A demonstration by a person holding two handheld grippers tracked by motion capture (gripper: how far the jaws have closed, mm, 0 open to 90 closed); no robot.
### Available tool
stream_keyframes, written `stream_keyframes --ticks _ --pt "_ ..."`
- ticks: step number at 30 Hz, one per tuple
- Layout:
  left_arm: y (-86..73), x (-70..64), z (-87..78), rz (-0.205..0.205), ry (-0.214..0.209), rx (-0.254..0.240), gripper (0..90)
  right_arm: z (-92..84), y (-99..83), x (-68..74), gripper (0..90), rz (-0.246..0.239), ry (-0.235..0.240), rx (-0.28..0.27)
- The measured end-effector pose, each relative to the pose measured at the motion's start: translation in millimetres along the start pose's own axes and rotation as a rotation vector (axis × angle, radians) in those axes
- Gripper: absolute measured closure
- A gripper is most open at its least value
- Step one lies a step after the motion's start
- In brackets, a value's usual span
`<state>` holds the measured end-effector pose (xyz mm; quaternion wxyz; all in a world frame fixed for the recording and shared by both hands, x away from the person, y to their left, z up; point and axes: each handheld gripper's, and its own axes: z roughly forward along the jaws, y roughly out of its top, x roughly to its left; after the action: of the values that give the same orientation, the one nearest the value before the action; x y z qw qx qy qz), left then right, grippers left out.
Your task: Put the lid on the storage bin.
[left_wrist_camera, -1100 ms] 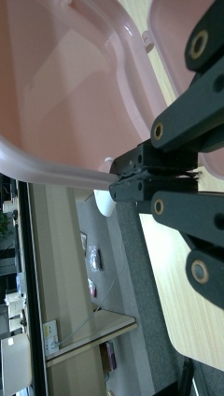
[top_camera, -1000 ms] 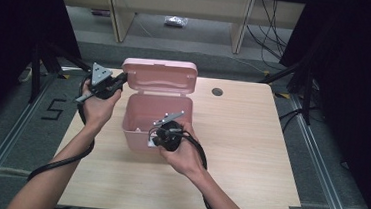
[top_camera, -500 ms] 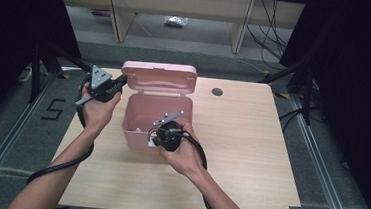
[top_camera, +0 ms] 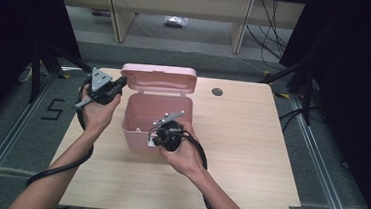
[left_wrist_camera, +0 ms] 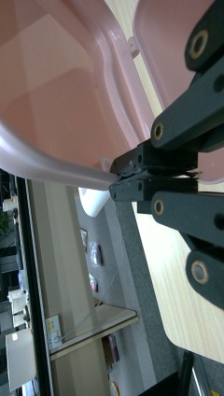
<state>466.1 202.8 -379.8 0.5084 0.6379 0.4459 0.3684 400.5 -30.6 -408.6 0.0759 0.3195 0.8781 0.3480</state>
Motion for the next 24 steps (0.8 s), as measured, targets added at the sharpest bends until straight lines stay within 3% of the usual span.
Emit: stream_keyframes --ticks 7,12,16,24 --pt "-0.4 -0.8 -0.5 0.005 0.005 0.000 87.0 -3.4 -0.5 0.8 90.0 -0.007 0.012 -0.027" --pt "-1.3 -1.7 -1.4 0.010 0.007 -0.001 87.0 -12.7 0.5 -3.1 90.0 -0.017 0.000 -0.083" --pt "-2.8 -2.4 -3.6 0.007 0.003 0.001 86.9 -22.4 1.0 -10.7 90.0 0.088 -0.015 -0.107" --pt "-5.8 -4.0 -8.0 0.001 -0.002 0.004 86.6 -39.7 -0.7 -37.2 90.0 0.140 -0.057 -0.194"
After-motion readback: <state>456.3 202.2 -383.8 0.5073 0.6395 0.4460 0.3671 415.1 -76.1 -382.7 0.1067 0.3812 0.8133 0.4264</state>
